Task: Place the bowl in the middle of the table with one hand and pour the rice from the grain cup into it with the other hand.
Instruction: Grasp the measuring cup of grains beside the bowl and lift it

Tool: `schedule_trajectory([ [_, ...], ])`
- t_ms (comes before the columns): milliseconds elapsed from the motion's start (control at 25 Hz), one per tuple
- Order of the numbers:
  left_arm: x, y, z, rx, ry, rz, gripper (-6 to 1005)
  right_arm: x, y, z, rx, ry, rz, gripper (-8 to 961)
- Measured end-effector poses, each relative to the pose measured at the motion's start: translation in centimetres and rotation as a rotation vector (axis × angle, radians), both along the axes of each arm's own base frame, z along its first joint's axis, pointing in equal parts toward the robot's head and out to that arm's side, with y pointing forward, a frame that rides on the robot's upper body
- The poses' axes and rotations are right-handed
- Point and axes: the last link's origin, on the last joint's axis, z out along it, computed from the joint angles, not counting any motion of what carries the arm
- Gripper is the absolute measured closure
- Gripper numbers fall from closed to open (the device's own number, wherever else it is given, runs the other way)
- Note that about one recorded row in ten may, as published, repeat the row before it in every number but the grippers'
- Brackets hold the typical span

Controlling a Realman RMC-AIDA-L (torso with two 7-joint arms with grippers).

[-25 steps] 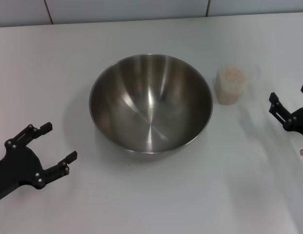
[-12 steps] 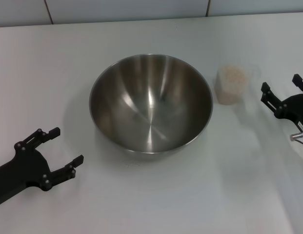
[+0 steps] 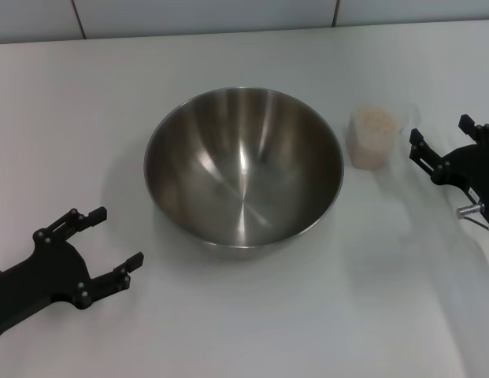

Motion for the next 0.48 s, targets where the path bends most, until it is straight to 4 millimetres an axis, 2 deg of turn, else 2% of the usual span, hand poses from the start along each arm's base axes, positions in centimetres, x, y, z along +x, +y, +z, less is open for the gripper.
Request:
schedule_trajectory([
  [480, 0.2, 0.2, 0.0, -0.006, -0.007, 0.000, 134, -0.5, 1.2, -0.3, -0.022, -0.009, -0.003, 118],
])
